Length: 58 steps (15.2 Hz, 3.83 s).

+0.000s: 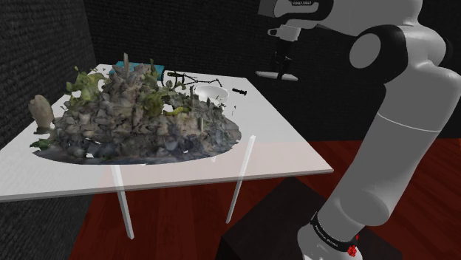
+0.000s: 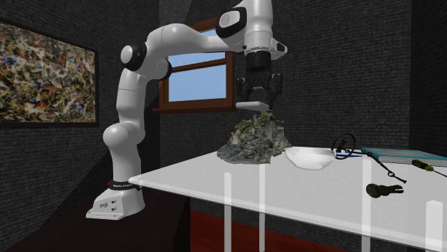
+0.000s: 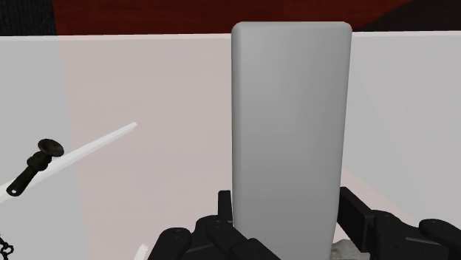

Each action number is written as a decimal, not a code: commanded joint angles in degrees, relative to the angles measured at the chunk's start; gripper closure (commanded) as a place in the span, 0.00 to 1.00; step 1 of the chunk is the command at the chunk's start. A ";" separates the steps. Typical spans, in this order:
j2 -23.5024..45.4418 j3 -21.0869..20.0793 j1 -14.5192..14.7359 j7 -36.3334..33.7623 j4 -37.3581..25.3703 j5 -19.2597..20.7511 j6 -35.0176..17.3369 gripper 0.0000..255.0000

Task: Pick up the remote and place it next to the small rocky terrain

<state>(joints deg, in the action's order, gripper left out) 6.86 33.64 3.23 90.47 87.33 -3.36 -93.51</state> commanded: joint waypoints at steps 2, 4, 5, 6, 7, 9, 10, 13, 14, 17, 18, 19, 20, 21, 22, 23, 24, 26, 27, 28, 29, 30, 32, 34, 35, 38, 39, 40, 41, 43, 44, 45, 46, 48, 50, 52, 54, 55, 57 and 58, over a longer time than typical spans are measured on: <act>0.94 0.17 -0.42 0.39 -3.36 -0.53 2.59 1.00; 1.50 0.26 -0.68 0.57 -5.57 -0.85 4.33 1.00; 1.81 0.31 -0.83 0.67 -6.72 -1.04 5.22 1.00; 2.15 0.36 -0.99 0.78 -7.91 -1.23 6.12 1.00; 2.51 0.41 -1.17 0.90 -9.13 -1.45 7.04 1.00; 3.32 0.52 -1.58 1.15 -11.68 -1.93 8.92 1.00; 3.77 0.58 -1.82 1.28 -13.02 -2.20 9.88 1.00; 5.30 0.77 -2.67 1.73 -17.35 -3.15 12.90 1.00; 5.89 0.83 -3.02 1.89 -18.90 -3.51 13.96 1.00; 7.91 1.01 -4.30 2.40 -24.02 -4.81 17.33 1.00; 8.69 1.06 -4.84 2.57 -25.92 -5.32 18.54 1.00; 9.54 1.11 -5.43 2.75 -27.93 -5.88 19.80 1.00; 10.46 1.14 -6.11 2.93 -30.08 -6.49 21.13 1.00; 11.48 1.17 -6.88 3.11 -32.41 -7.18 22.54 1.00; 12.61 1.16 -7.78 3.27 -34.95 -7.95 24.05 1.00; 13.88 1.12 -8.84 3.42 -37.79 -8.83 25.70 1.00; 15.37 1.03 -10.11 3.54 -41.04 -9.86 27.53 1.00; 11.62 1.29 -7.10 2.66 -36.14 -7.56 26.11 1.00; 7.46 1.66 -3.63 1.44 -30.33 -4.98 24.05 1.00; 3.67 1.44 -0.94 -0.05 -25.52 -2.56 22.48 1.00; 0.15 1.16 1.47 -1.67 -21.35 -0.37 21.27 1.00; -3.17 0.42 3.29 -3.41 -17.66 1.69 20.34 1.00; -9.30 -1.61 5.88 -6.99 -11.27 5.22 19.11 1.00; -14.77 -4.07 7.43 -10.51 -5.85 7.94 18.51 1.00; -17.29 -5.34 7.97 -12.20 -3.42 9.01 18.39 1.00; -24.10 -9.24 8.86 -16.98 3.02 11.23 18.52 1.00; -26.16 -10.52 9.04 -18.48 4.92 11.69 18.69 1.00; -28.13 -11.79 9.15 -19.94 6.71 12.01 18.90 1.00; -30.01 -13.05 9.22 -21.35 8.41 12.23 19.16 1.00; -33.56 -15.50 9.37 -24.11 11.53 12.37 19.79 1.00; -35.23 -16.69 9.44 -25.45 12.96 12.31 20.15 1.00; -36.84 -17.88 9.49 -26.76 14.31 12.16 20.53 1.00; -38.38 -19.08 9.51 -28.05 15.58 11.92 20.94 1.00; -41.31 -21.42 9.60 -30.59 17.90 11.26 21.81 1.00; -44.06 -23.79 9.69 -33.13 19.97 10.32 22.75 1.00; -45.02 -23.77 9.58 -33.24 22.35 10.40 21.33 1.00; -45.93 -23.73 9.50 -33.37 24.67 10.50 19.92 1.00; -46.38 -23.71 9.46 -33.43 25.80 10.56 19.23 1.00; -47.23 -23.65 9.38 -33.54 28.04 10.66 17.84 1.00; -47.64 -23.62 9.34 -33.59 29.14 10.72 17.16 1.00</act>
<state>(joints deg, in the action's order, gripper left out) -40.33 10.05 12.61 56.99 115.34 7.33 -75.64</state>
